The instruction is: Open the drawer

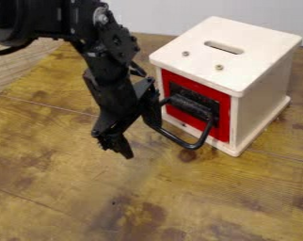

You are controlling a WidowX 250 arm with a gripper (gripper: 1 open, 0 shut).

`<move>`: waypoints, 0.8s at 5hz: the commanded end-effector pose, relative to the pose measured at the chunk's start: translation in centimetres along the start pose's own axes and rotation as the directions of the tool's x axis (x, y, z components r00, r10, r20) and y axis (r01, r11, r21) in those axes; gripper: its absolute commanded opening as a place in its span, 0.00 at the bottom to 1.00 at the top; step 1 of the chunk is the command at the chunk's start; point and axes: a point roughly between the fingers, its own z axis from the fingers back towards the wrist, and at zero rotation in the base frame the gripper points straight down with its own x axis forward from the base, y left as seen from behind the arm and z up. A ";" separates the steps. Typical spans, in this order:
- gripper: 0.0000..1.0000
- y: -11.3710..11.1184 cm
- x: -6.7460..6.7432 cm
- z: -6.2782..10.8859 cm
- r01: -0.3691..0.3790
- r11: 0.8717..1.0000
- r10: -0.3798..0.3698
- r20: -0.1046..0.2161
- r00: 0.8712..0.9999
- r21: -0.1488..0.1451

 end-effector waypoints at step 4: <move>1.00 -1.9 -1.8 2.9 -0.032 0.996 0.034 0.025 0.999 -0.087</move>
